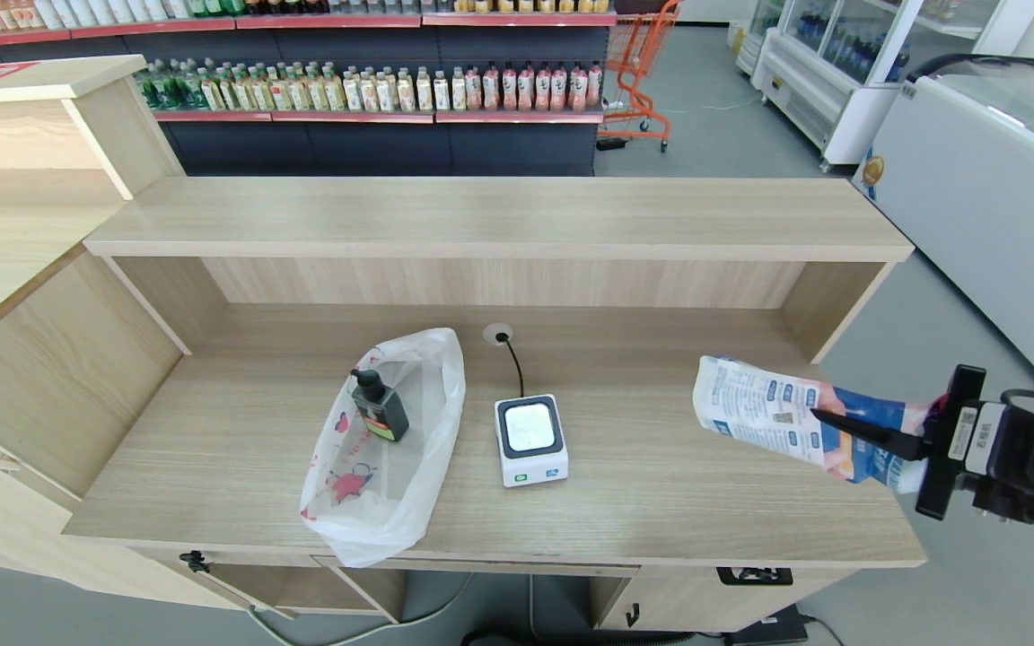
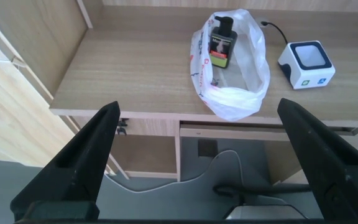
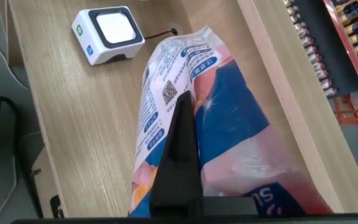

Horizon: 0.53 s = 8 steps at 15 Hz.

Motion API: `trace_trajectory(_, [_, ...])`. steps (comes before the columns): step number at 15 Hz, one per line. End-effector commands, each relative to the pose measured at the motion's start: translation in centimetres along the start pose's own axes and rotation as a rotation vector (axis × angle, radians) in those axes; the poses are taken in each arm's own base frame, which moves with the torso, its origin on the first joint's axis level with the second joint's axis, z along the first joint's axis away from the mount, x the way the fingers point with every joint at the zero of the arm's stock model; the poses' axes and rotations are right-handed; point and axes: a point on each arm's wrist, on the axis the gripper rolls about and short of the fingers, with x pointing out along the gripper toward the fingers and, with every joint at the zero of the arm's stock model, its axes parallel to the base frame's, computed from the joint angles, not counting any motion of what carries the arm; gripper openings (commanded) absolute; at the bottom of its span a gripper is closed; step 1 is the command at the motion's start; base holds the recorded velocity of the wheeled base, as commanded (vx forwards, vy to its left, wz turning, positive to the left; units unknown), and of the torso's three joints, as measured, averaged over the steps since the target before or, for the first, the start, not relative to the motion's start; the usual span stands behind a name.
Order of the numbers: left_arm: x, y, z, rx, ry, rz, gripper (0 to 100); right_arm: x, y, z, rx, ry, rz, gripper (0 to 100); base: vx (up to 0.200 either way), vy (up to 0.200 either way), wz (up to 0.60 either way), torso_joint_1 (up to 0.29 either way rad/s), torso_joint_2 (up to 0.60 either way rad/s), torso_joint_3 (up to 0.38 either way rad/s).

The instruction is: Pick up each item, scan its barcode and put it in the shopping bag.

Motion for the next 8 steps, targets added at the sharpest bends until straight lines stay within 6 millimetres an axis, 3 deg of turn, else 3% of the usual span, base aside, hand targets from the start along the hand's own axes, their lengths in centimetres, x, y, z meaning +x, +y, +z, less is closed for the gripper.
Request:
trace_trajectory(1, [0.00,0.00,0.00,-0.003,0.000,0.000,100,0.08,0.07,-0.04,0.003,-0.011,0.009,0,0.000,0.200,0.00,0.007,0.01,0.002])
trace_trajectory(8, [0.00,0.00,0.00,0.000,0.000,0.000,100,0.92,0.06,-0.94,0.023,-0.013,0.030,0,0.000,0.200,0.00,0.000,0.00,0.003])
